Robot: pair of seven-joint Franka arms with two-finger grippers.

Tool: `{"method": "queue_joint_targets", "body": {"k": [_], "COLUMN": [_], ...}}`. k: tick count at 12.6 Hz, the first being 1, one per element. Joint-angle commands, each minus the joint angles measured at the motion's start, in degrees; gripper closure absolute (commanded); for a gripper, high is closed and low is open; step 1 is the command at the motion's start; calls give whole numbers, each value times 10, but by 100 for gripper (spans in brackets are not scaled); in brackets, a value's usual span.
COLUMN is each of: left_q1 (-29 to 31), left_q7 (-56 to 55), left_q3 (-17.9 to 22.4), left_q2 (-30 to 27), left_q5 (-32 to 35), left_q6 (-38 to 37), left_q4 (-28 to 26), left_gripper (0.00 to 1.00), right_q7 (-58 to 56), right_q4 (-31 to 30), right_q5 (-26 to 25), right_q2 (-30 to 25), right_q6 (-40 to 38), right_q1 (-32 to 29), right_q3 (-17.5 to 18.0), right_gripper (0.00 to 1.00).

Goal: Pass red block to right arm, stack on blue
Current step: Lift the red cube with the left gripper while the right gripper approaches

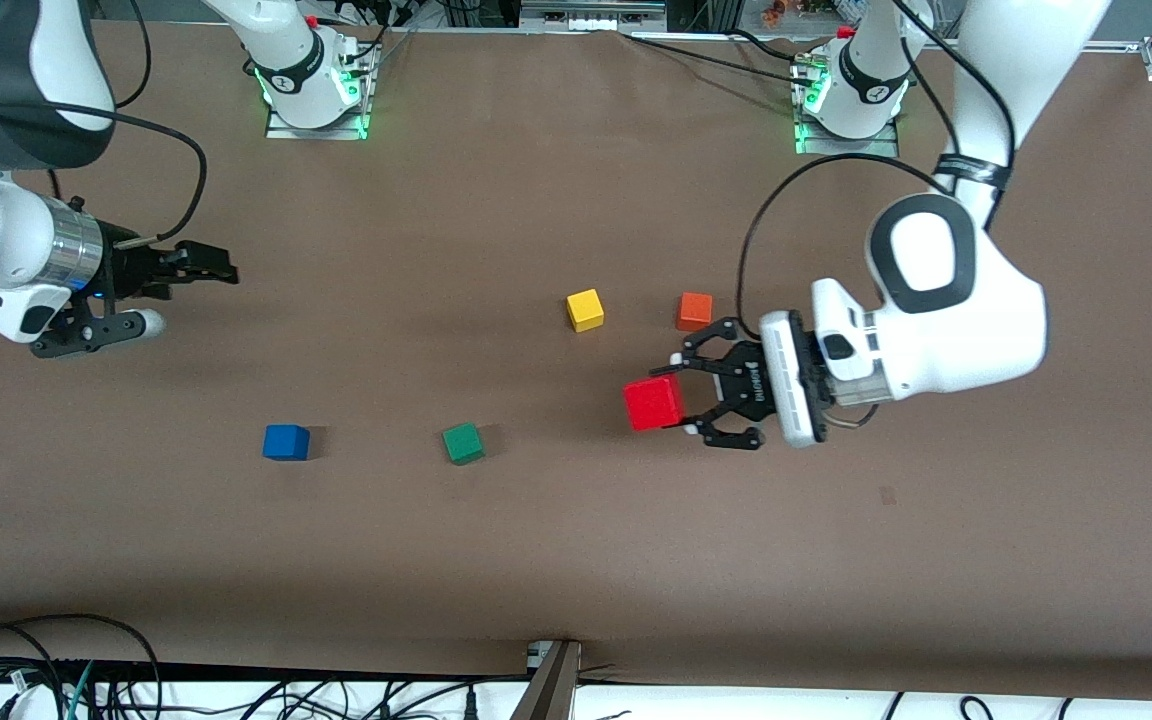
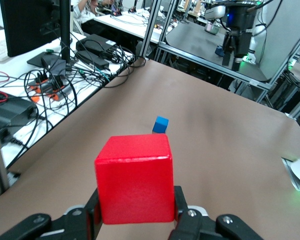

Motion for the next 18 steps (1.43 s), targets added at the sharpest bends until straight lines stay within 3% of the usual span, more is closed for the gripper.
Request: {"method": "queue_joint_targets", "body": {"k": [1,5,10,13,18], "left_q1": [-24,-55,-116,-128,-146], "left_q7": [18,17,17,13,8], "left_q3": [3,3,3,3,3], "left_q2": [17,17,49,59,59], "left_q5": [-48,-51,-54,-55,-74], "left_q6": [15,28,118,123,145], "left_q4": [29,52,88,108,111], "left_gripper": [100,100,100,100,100], "right_q7": [-2,55,97,98,87], "right_q4": [21,21,21,20,20], "right_q5": [119,330,546,637,736], "right_q2": [16,54,104,118,160], "right_q6": [-15,-22,-31,-22,3], "right_q1": [-6,-32,-40,-34,-11], "right_q3": [-3,-8,-7,-4,-4], "right_gripper": [0,0,0,0,0]}}
